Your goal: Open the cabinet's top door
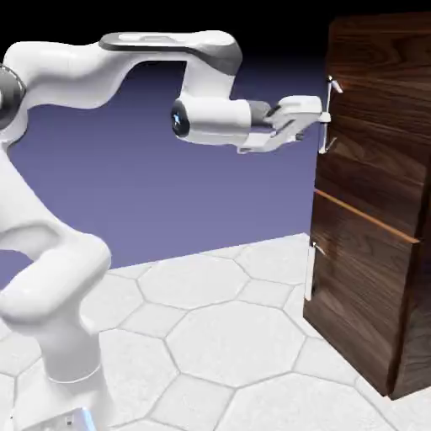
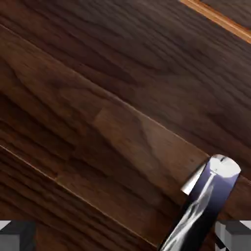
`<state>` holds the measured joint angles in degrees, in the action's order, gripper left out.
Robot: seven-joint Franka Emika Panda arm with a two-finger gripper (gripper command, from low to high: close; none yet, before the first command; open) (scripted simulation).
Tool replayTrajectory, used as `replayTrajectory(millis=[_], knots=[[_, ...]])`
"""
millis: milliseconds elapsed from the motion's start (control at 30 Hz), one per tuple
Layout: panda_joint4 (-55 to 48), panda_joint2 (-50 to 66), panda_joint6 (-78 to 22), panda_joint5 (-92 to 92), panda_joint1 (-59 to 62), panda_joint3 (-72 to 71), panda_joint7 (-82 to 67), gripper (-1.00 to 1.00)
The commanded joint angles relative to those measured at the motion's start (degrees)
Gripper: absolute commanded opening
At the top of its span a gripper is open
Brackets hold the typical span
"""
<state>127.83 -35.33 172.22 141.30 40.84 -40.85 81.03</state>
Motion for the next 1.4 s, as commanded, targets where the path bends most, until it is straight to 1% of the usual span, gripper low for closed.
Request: replayTrajectory(millis=[0,267,300,500,533,567,900,1200,1367], knots=[[-0.59,-0.05,-0.03,2.5,0.73,-0.72,0.68,0.0],[-5.15,-0.41,-0.28,21.92,6.44,-6.34,5.98,0.0],[-5.15,-0.41,-0.28,21.92,6.44,-6.34,5.98,0.0],[-13.41,5.72,-0.7,24.7,18.33,-16.33,2.36,0.0],[-13.41,5.72,-0.7,24.7,18.34,-16.33,2.36,-1.0],[-13.41,5.72,-0.7,24.7,18.34,-16.33,2.36,-1.0],[-9.33,10.63,-2.11,24.65,-2.43,1.51,-6.81,-1.0],[-6.84,12.19,-2.38,23.9,-21.12,18.3,-12.81,-1.0],[-6.4,12.68,-1.97,26.17,-31.5,27.91,-18.7,-1.0]])
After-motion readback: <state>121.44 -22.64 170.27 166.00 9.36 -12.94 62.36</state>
